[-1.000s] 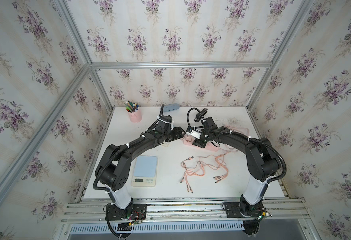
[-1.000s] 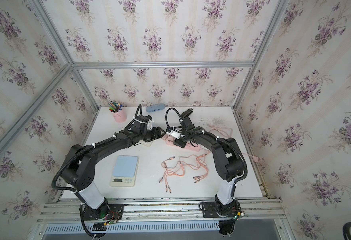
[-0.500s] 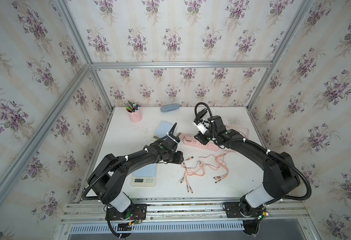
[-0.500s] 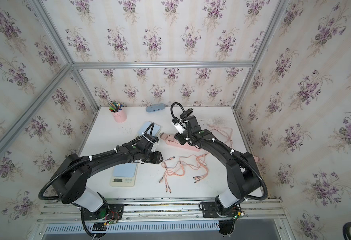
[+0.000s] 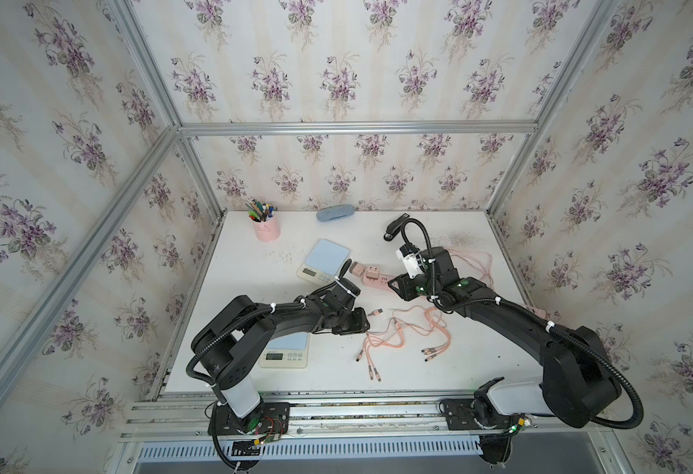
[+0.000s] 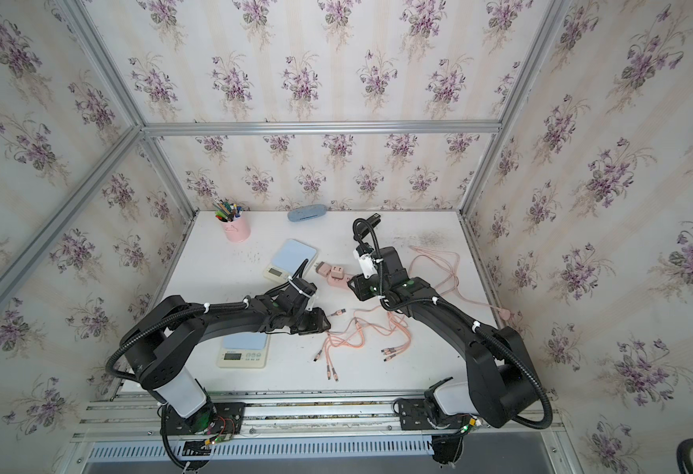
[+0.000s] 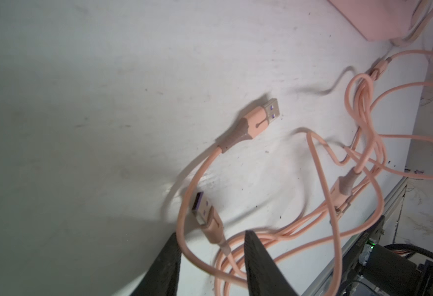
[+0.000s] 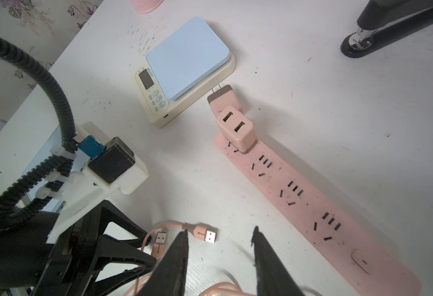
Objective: Charge the electronic scale
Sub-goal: Pick up the charging cable from the center of the board.
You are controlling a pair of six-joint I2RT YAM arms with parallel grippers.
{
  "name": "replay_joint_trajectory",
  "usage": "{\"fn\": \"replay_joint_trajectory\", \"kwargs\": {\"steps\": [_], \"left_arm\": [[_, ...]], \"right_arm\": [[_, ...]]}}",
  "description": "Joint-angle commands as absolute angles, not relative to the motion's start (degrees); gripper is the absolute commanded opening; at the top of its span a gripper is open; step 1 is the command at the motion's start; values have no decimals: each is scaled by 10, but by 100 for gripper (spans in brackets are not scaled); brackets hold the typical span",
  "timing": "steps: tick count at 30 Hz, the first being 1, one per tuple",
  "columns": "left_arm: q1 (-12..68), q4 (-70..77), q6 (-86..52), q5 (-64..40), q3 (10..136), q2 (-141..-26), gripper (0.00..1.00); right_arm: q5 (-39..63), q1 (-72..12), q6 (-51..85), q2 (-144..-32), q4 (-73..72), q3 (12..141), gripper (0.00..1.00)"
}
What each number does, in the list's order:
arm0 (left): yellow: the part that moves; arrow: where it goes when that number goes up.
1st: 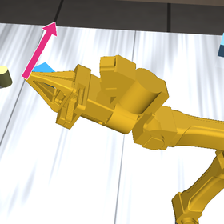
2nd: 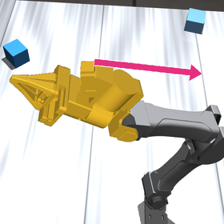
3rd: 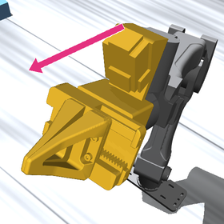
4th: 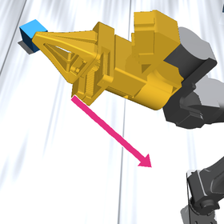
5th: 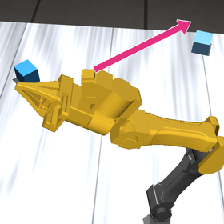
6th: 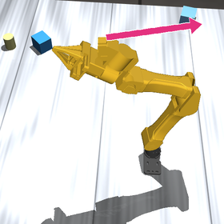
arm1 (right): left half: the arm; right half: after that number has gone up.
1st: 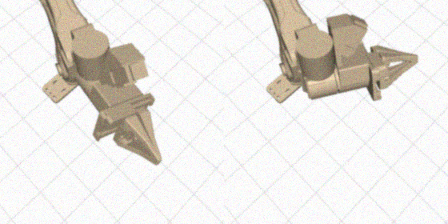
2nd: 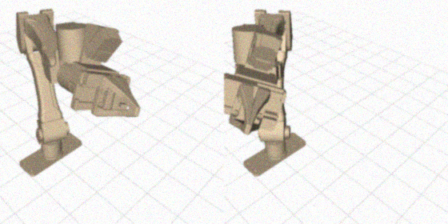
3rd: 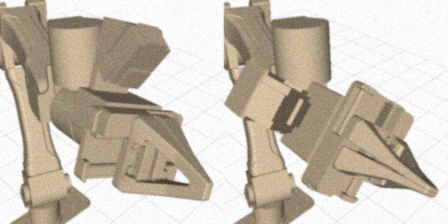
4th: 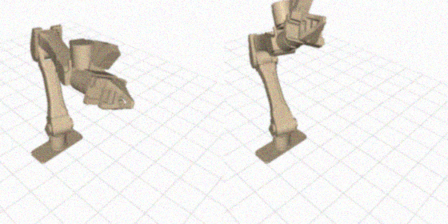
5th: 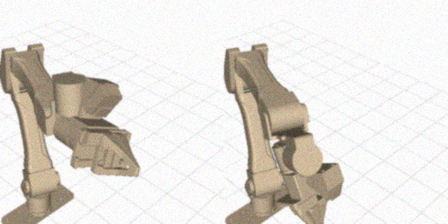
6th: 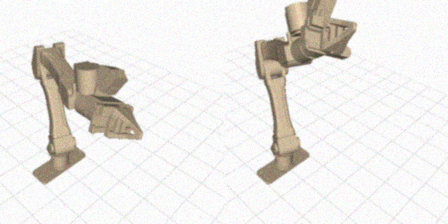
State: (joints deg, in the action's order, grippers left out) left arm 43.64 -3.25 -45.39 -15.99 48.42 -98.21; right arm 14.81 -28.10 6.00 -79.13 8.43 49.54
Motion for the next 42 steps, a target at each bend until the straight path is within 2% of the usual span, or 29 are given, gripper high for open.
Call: {"fn": "replay_joint_trajectory", "kwargs": {"steps": [1, 10, 13, 19, 29, 42], "left_arm": [[436, -10, -501, -157, 471, -981, 31], [434, -32, -492, -133, 496, -924, 7], [429, -69, -464, -122, 531, -910, 3], [424, -148, -396, -105, 606, -910, 2], [418, -171, -326, -75, 678, -917, 2], [314, -229, -281, -50, 711, -851, 2]], "right_arm": [[155, -281, 92, -788, 75, 494, 42], [171, -280, 112, -772, 51, 482, 43], [162, -280, 113, -759, 48, 476, 44], [152, -277, 112, -742, 54, 472, 46], [195, -277, 75, -721, 40, 454, 47], [193, -277, 75, -741, 23, 455, 47]]}}
